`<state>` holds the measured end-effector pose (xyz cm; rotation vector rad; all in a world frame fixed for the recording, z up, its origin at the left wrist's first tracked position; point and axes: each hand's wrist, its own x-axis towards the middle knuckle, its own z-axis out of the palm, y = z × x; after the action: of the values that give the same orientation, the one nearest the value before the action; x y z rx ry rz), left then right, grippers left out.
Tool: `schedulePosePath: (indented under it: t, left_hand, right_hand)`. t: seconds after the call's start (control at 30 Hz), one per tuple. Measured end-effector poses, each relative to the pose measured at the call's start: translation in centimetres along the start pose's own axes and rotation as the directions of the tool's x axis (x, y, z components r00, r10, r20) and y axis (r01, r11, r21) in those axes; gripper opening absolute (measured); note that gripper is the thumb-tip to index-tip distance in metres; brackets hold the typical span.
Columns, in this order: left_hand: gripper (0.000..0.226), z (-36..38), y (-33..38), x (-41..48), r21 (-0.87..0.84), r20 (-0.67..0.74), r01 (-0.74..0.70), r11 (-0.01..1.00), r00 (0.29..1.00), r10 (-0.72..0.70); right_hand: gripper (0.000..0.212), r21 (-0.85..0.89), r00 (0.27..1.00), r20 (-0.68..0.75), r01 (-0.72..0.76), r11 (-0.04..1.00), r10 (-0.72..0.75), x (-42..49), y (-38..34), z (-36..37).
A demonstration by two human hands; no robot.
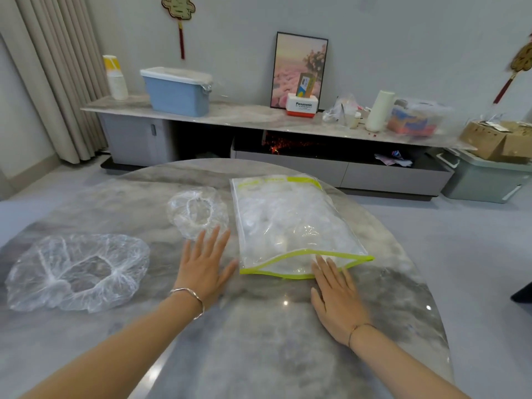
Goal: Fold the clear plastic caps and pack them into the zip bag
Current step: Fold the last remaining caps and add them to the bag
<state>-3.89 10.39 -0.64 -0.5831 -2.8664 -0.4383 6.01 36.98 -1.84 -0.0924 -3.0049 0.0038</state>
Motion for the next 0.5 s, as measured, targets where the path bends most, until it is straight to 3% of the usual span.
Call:
schedulePosePath:
  t: [0.07,0.13,0.23,0.3,0.37,0.43,0.5]
  left_hand:
    - [0.096,-0.8,-4.2,-2.6,0.113,0.050,0.221,0.969,0.973,-0.228]
    - [0.085,-1.4,-7.8,-5.2,0.203,0.080,0.432,0.879,0.887,-0.454]
    - [0.077,-3.0,-10.7,-8.8,0.232,0.132,0.605,0.762,0.756,-0.641]
    - [0.075,-3.5,-11.0,-10.3,0.217,0.195,0.619,0.754,0.730,-0.655]
    - [0.072,-4.1,-10.2,-11.4,0.185,0.258,0.576,0.797,0.754,-0.605]
    - [0.071,-4.8,-8.1,-12.2,0.173,0.337,0.490,0.854,0.786,-0.519]
    - [0.081,-5.5,-5.3,-13.5,0.172,0.436,0.359,0.917,0.807,-0.398]
  right_hand:
    - [0.053,-0.003,1.000,-0.006,0.012,1.000,-0.012,-1.5,-0.6,-0.2]
    - [0.053,0.049,1.000,0.013,0.019,0.999,-0.020,-2.7,-1.4,-0.6]
    - [0.051,0.036,0.996,0.088,0.026,0.999,-0.030,-4.0,-3.2,-2.0]
    - [0.056,0.034,0.992,0.113,0.049,0.998,-0.052,-4.9,-4.7,-2.9]
    - [0.070,0.038,0.982,0.134,0.129,0.991,-0.133,-5.9,-6.3,-4.0]
    - [0.076,0.070,0.973,0.061,0.220,0.973,-0.224,-6.9,-7.5,-4.7]
    - [0.083,0.133,0.950,0.143,0.261,0.956,-0.279,-8.3,-8.9,-5.7]
